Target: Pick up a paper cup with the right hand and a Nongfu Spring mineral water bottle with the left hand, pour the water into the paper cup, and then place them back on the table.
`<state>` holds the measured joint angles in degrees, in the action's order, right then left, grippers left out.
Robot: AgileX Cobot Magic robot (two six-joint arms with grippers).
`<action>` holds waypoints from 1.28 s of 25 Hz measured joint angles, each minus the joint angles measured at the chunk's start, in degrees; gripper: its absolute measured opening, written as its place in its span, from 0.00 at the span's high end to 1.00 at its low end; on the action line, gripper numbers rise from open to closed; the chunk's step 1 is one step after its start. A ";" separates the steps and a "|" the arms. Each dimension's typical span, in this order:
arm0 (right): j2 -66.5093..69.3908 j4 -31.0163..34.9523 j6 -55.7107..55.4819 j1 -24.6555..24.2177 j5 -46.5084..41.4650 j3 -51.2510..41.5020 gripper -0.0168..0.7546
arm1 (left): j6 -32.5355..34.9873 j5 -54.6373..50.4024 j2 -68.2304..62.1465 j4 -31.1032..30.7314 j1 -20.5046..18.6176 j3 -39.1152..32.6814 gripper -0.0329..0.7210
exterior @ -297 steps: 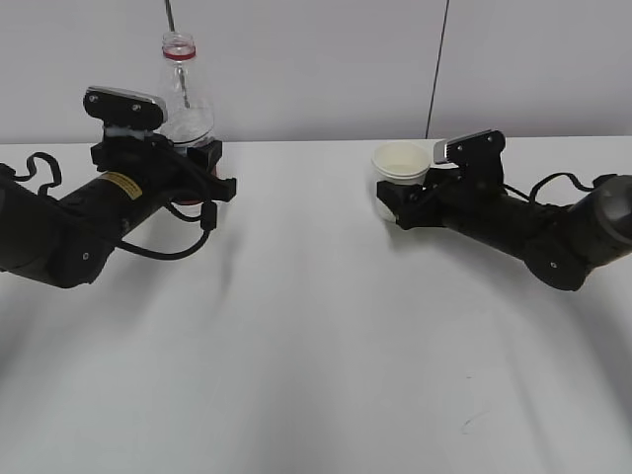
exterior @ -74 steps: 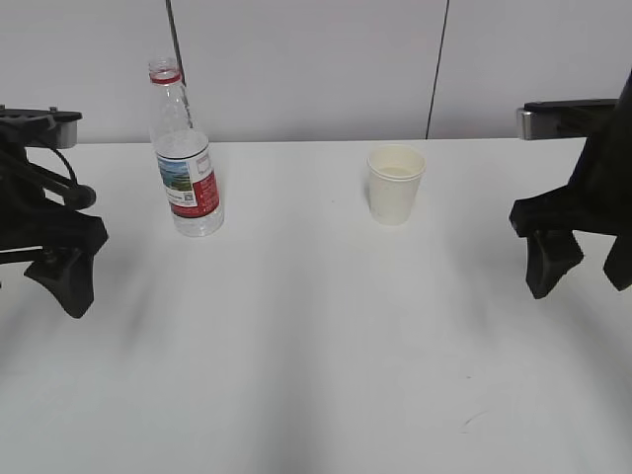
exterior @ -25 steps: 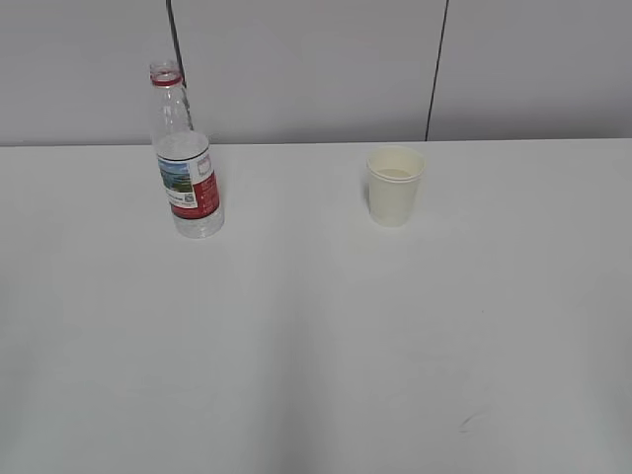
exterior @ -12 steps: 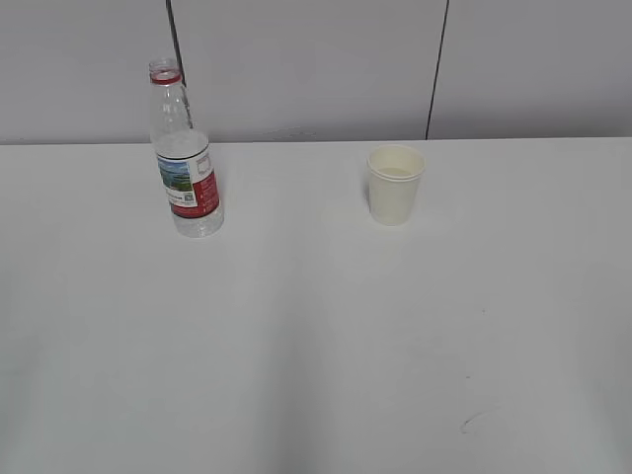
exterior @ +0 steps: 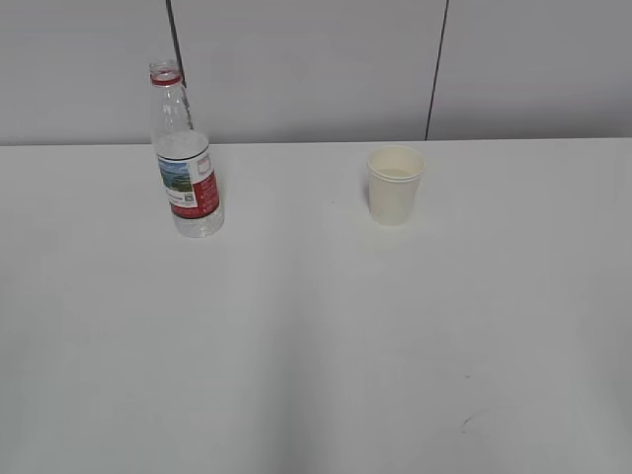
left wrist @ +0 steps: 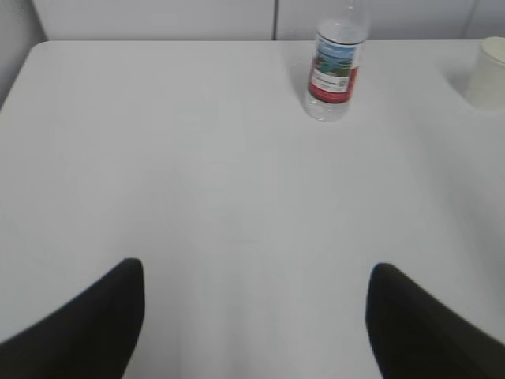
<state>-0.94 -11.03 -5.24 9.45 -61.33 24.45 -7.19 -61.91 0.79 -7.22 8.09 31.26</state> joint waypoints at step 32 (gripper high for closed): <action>0.00 -1.60 0.21 -3.68 0.33 0.00 0.22 | 0.00 0.00 0.00 -0.09 -7.44 0.00 0.32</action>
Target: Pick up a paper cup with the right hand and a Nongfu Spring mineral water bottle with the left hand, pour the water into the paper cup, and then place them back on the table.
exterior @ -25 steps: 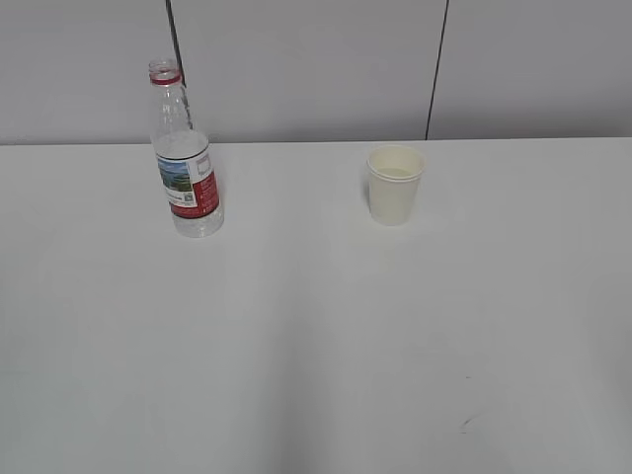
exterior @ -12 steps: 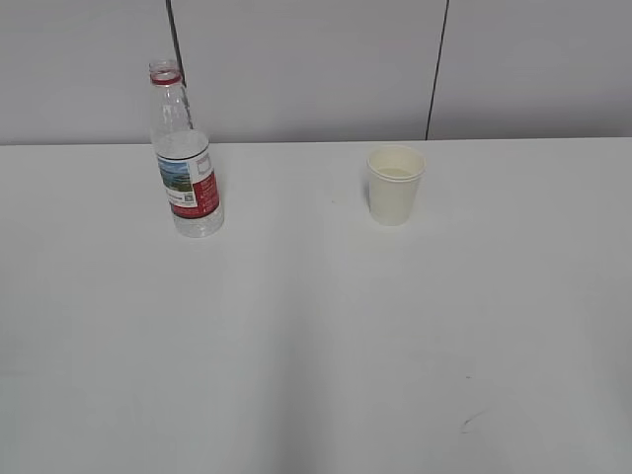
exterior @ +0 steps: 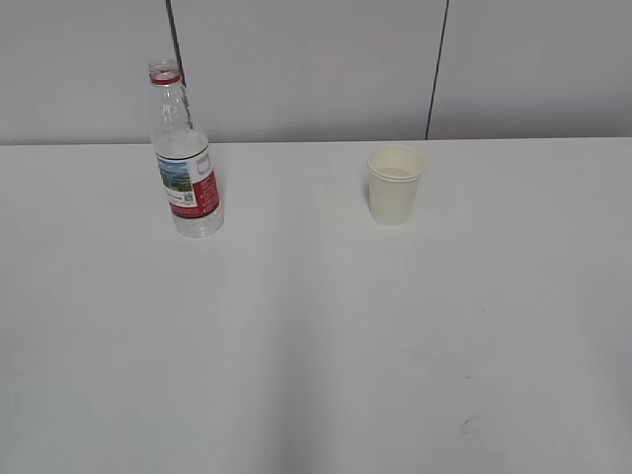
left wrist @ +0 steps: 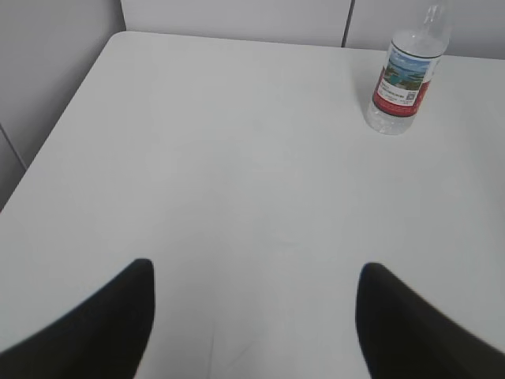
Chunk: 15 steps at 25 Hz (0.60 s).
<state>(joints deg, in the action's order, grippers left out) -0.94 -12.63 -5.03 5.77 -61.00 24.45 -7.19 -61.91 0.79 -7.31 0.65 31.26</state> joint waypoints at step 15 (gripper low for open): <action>0.00 0.00 0.00 0.00 0.00 0.00 0.22 | 0.00 0.00 0.00 0.00 0.00 0.00 0.33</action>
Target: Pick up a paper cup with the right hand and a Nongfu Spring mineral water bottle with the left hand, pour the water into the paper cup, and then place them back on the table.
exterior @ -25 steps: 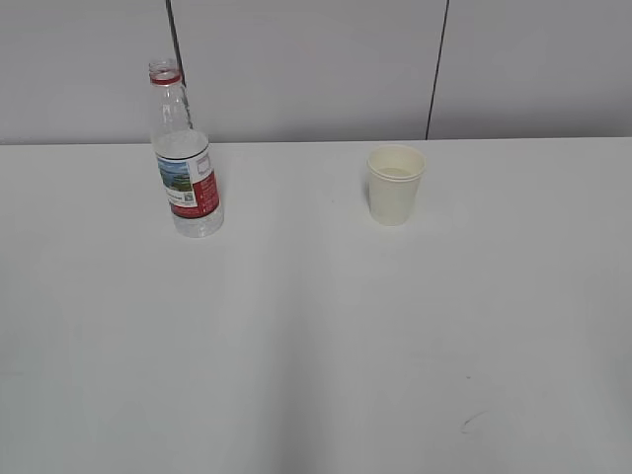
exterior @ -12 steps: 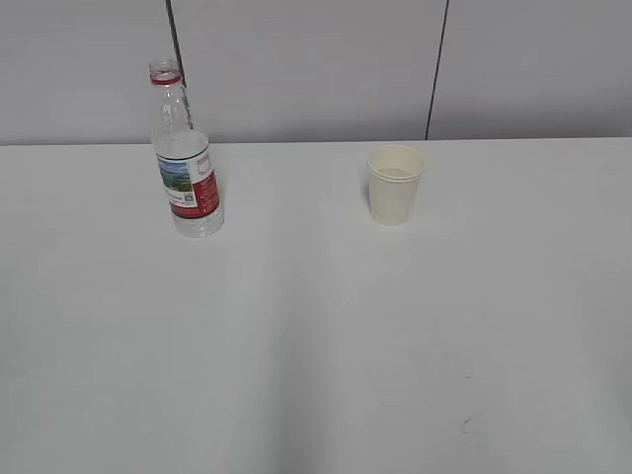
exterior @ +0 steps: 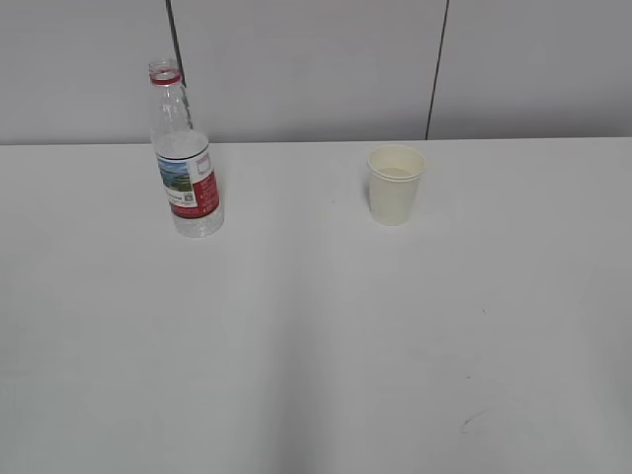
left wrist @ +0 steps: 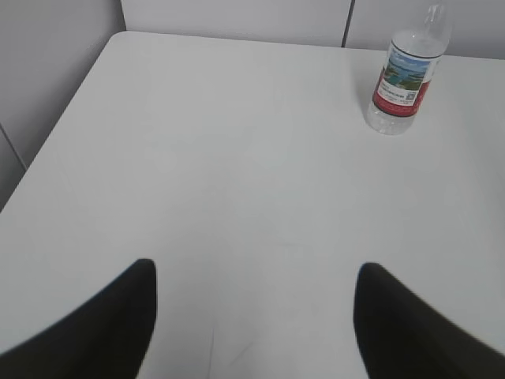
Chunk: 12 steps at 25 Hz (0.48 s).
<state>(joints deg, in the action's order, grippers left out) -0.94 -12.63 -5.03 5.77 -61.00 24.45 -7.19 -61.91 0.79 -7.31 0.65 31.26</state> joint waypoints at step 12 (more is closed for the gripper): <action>0.00 0.00 0.00 0.00 0.03 0.00 0.22 | 0.00 0.00 0.00 0.00 0.00 0.00 0.34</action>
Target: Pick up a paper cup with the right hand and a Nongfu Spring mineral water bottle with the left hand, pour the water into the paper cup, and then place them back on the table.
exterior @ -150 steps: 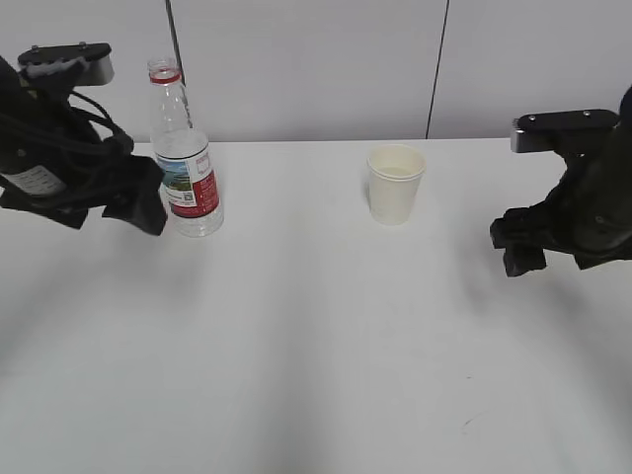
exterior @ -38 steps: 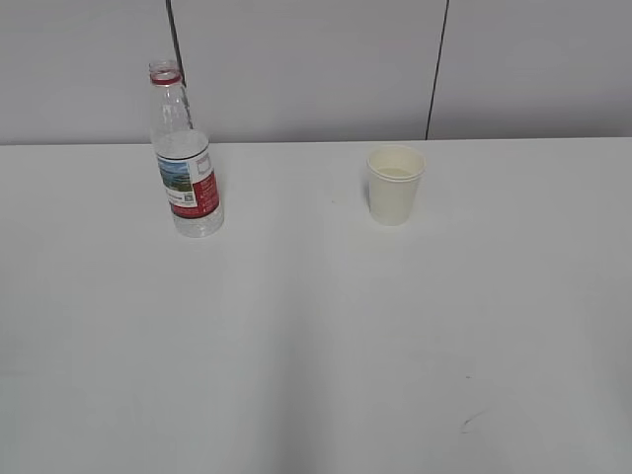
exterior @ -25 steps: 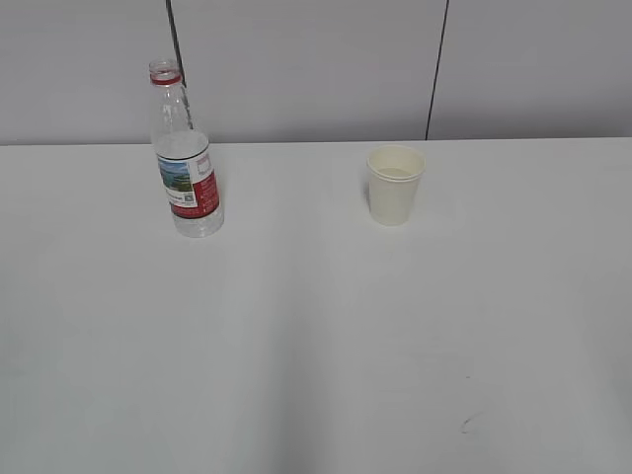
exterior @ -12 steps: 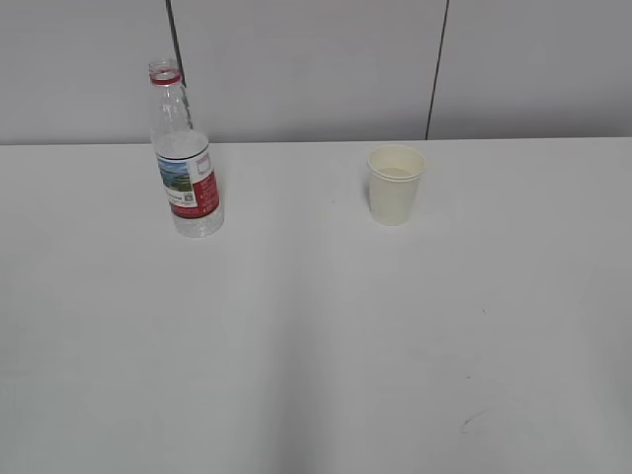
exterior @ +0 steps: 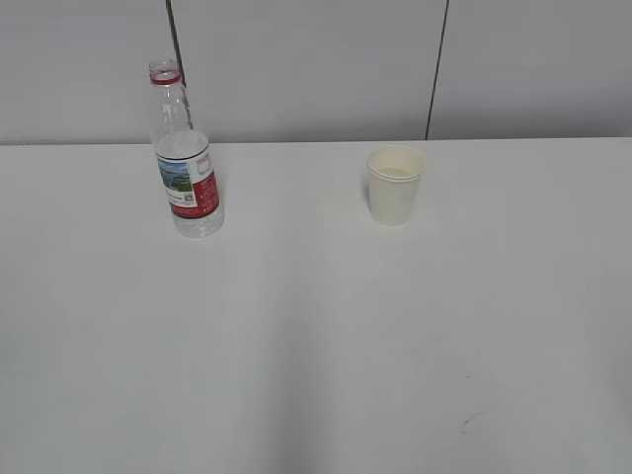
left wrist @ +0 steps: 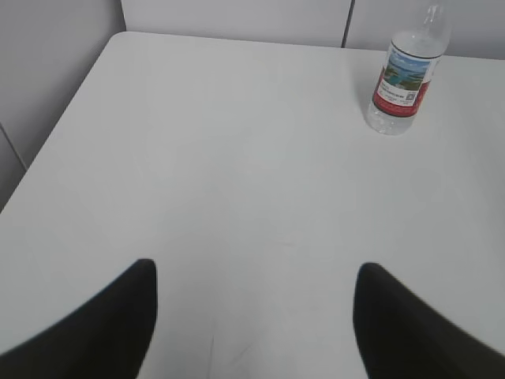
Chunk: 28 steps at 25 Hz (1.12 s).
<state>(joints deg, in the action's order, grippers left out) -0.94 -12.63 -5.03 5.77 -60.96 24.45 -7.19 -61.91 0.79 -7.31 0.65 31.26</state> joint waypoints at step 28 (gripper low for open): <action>0.00 0.00 0.00 0.00 0.00 0.00 0.22 | 0.00 0.00 0.00 0.00 0.00 0.00 0.34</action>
<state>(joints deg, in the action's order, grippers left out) -0.94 -12.63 -5.03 5.77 -60.96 24.45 -7.19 -61.91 0.79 -7.31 0.65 31.26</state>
